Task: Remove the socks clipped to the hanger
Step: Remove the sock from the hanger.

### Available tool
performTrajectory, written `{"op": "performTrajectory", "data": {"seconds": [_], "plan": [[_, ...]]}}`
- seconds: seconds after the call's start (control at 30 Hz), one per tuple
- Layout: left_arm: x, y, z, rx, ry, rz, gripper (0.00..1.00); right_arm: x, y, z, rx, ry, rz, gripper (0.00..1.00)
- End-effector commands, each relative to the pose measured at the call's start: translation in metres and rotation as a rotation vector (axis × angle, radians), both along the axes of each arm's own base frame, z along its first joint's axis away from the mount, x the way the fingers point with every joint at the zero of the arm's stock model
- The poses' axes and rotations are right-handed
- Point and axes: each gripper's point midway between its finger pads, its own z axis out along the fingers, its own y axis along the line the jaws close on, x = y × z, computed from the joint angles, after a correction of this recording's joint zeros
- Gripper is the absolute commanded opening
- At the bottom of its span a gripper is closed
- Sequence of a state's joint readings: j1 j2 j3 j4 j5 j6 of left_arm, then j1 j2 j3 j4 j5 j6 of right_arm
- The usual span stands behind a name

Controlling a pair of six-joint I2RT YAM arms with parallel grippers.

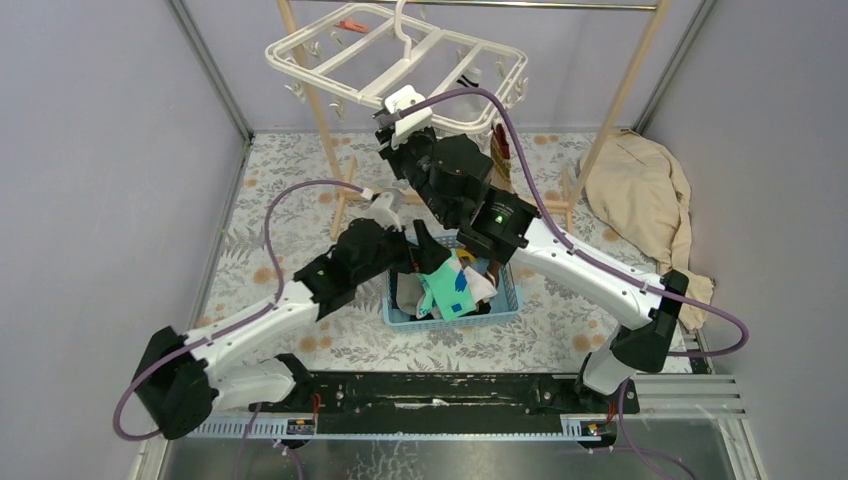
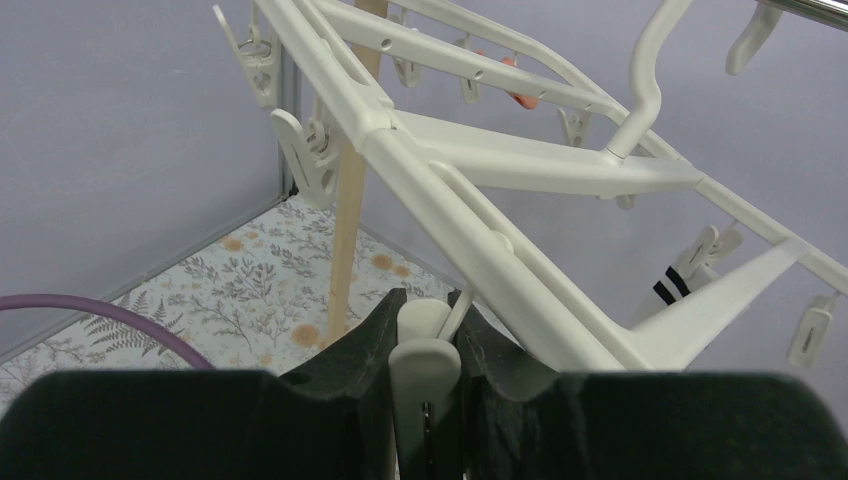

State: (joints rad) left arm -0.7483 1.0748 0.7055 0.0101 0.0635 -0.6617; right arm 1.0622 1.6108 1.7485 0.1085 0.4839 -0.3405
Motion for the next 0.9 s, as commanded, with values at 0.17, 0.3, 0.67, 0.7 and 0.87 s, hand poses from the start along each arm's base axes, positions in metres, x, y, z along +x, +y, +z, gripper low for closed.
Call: {"op": "performTrajectory", "data": {"seconds": [0.17, 0.3, 0.67, 0.7, 0.87], "plan": [[0.069, -0.077, 0.062, -0.068, -0.298, 0.034, 0.99, -0.011, 0.009, 0.026, 0.065, 0.034, 0.025, 0.29], [0.083, -0.094, 0.058, -0.079, -0.342, 0.056, 0.99, -0.01, 0.009, 0.018, 0.046, 0.06, 0.022, 0.29], [0.133, -0.098, 0.05, 0.007, -0.454, 0.26, 0.62, -0.016, 0.0, 0.02, 0.052, 0.082, 0.022, 0.29], [0.136, -0.098, 0.054, 0.007, -0.467, 0.267, 0.61, -0.016, -0.001, 0.021, 0.053, 0.082, 0.023, 0.29], [0.141, -0.108, 0.062, -0.003, -0.525, 0.247, 0.5, -0.018, -0.003, 0.023, 0.056, 0.08, 0.025, 0.29]]}}
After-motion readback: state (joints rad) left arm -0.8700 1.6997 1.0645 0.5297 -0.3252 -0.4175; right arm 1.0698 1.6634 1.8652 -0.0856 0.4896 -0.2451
